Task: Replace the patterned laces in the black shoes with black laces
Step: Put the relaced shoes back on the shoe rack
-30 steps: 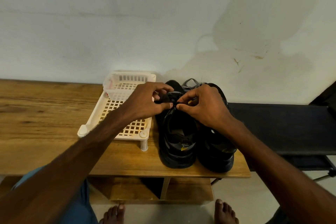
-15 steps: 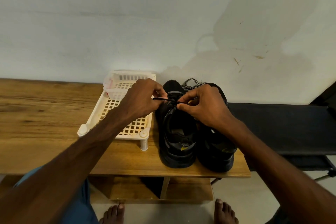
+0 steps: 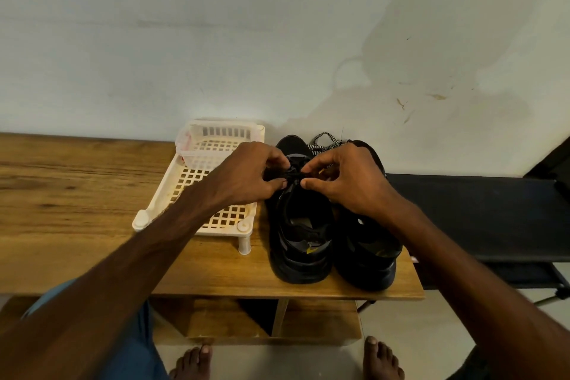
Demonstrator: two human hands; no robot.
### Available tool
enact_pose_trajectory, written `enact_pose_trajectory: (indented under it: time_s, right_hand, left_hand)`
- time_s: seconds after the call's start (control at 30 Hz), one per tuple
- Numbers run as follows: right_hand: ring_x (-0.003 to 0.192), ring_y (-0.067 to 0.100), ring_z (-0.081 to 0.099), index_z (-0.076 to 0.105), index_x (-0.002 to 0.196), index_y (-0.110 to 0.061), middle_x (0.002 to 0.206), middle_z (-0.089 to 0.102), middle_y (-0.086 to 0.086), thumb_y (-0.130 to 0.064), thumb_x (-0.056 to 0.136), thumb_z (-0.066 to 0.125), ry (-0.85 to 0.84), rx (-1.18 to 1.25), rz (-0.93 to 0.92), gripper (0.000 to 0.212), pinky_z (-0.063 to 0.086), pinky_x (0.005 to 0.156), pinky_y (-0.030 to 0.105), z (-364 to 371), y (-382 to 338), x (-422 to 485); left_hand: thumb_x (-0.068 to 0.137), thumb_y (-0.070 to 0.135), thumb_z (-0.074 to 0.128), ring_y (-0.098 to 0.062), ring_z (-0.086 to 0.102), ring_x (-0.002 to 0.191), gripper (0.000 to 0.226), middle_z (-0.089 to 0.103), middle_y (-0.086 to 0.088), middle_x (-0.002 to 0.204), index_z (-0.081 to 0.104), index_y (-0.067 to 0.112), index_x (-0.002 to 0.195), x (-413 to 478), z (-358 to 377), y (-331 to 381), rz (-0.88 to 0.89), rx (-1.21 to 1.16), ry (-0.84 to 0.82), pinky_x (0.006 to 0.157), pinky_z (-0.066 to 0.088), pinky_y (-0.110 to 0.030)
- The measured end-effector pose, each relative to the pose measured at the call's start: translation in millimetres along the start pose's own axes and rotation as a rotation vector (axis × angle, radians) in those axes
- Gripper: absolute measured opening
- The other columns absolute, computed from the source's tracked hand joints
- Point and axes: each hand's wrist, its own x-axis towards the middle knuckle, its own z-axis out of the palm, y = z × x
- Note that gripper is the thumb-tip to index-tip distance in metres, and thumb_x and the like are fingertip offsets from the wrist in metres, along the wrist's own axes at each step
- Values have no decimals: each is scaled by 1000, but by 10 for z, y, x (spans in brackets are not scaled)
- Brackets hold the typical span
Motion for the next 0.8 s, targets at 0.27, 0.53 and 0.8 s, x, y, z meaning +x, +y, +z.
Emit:
enact_pose_trajectory:
  time_s: [0.27,0.53,0.8]
  right_hand:
    - [83,-2,71,79,105,-20,95,77,-8,-19,88,80,176,13,96,17,53,78,6,-334,159,-285]
    - [124,12,55,79,106,-24,128,63,0,-27,88,79,230,-121,147,19,49,105,36,-291,128,-932]
    - [139,24,40,60,136,-25,146,44,5,-44,82,81,93,-99,340,61,41,114,42,-104,58,-1449]
  left_hand:
    - [87,23,78,-3,60,108,52,67,12,122,60,22,135,-114,38,83,29,-115,10,78,40,-10]
    - [90,39,73,1,49,84,25,59,9,103,64,27,110,-508,286,489,1,-17,229,75,40,-21]
    - [91,66,55,-10,58,103,44,52,4,124,65,29,112,-965,528,644,-160,-57,174,89,58,-37]
